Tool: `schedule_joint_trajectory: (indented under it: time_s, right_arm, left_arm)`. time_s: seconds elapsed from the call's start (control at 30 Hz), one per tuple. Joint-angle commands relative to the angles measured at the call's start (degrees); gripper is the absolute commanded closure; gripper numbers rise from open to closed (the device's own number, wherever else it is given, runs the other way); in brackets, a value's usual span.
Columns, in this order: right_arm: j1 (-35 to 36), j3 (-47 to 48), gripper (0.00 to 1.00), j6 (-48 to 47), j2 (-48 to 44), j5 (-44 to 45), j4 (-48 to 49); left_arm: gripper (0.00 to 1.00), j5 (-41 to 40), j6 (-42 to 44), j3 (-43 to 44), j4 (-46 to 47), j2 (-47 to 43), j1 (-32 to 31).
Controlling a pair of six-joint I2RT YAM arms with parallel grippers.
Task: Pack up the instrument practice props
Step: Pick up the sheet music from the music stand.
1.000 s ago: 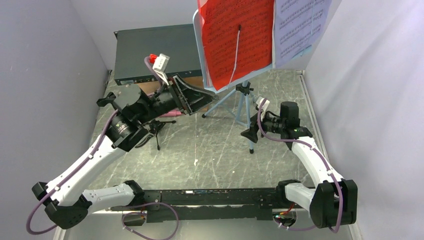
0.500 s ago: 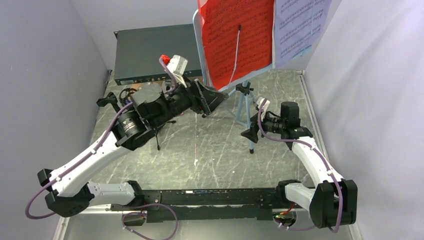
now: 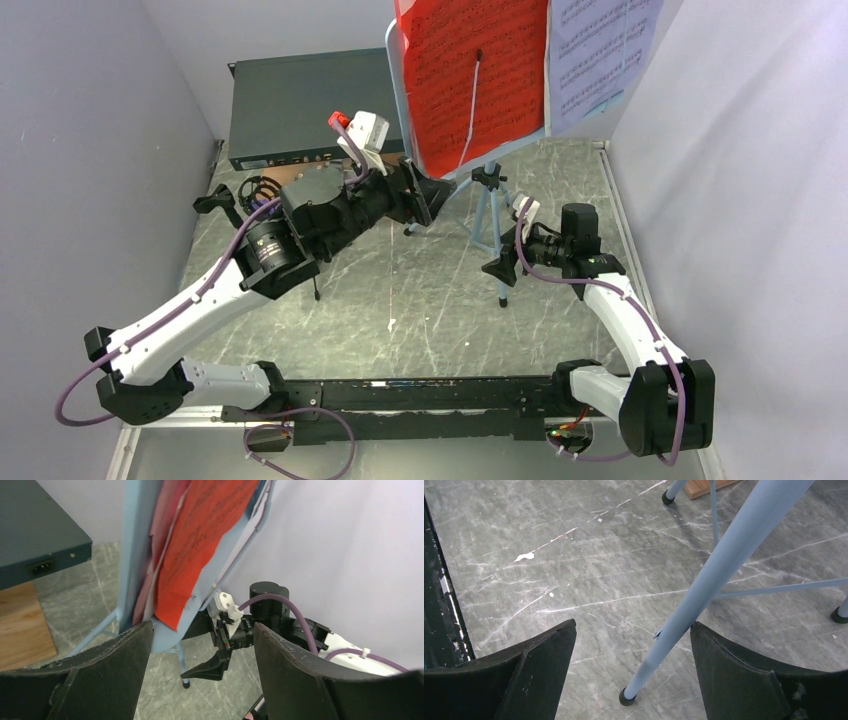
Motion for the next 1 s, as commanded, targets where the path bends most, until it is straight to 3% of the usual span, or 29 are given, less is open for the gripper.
schedule_joint_trajectory:
  time_s: [0.0, 0.6, 0.9, 0.97]
  right_arm:
    - [-0.3, 1.9, 0.13, -1.2, -1.1, -1.9, 0.2]
    - [-0.6, 1.9, 0.13, -1.4, -1.4, -2.6, -0.1]
    - [-0.6, 1.9, 0.13, -1.6, -1.4, -3.1, -0.3]
    - [-0.6, 1.9, 0.13, -1.5, -1.5, -3.2, -0.4]
  left_arm:
    - [0.22, -4.0, 2.2, 2.4, 1.2, 0.7, -0.2]
    - [0.26, -4.9, 3.8, 0.4, 11.0, 2.1, -0.2]
    - [0.49, -8.5, 8.6, -2.3, 20.1, 3.1, -0.2]
    - [0.63, -9.9, 10.3, -2.4, 21.2, 3.5, -0.2]
